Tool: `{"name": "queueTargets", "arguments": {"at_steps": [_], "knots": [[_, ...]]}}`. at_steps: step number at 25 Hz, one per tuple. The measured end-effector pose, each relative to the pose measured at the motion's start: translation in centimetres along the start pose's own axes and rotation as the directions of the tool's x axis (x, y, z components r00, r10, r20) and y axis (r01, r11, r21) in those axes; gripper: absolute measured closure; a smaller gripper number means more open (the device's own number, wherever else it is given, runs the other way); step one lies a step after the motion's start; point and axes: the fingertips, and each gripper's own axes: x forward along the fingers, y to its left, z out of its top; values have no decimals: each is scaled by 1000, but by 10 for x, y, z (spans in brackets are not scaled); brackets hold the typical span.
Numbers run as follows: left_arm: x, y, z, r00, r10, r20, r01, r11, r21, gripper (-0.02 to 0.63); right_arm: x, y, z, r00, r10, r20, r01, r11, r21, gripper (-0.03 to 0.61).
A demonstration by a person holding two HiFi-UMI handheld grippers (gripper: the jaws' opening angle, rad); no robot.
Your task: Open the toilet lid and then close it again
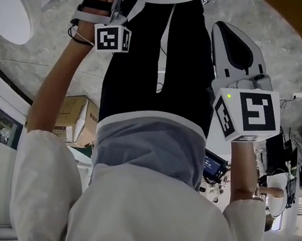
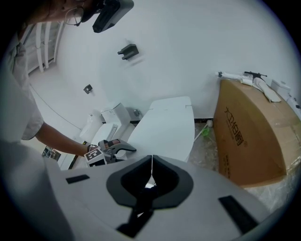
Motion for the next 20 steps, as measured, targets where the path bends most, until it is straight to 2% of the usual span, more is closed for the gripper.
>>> {"name": "queueTargets", "arguments": {"at_steps": [7,20], "knots": [[18,-15,-5,999,-50,13,50,998,30,350,10,-5,-13,999,11,-30,-11,1000,-10,567],[55,-42,-12,993,-119,-25,118,993,-13,350,31,-3,-13,998,45,-53,-46,999,-17,568]]}}
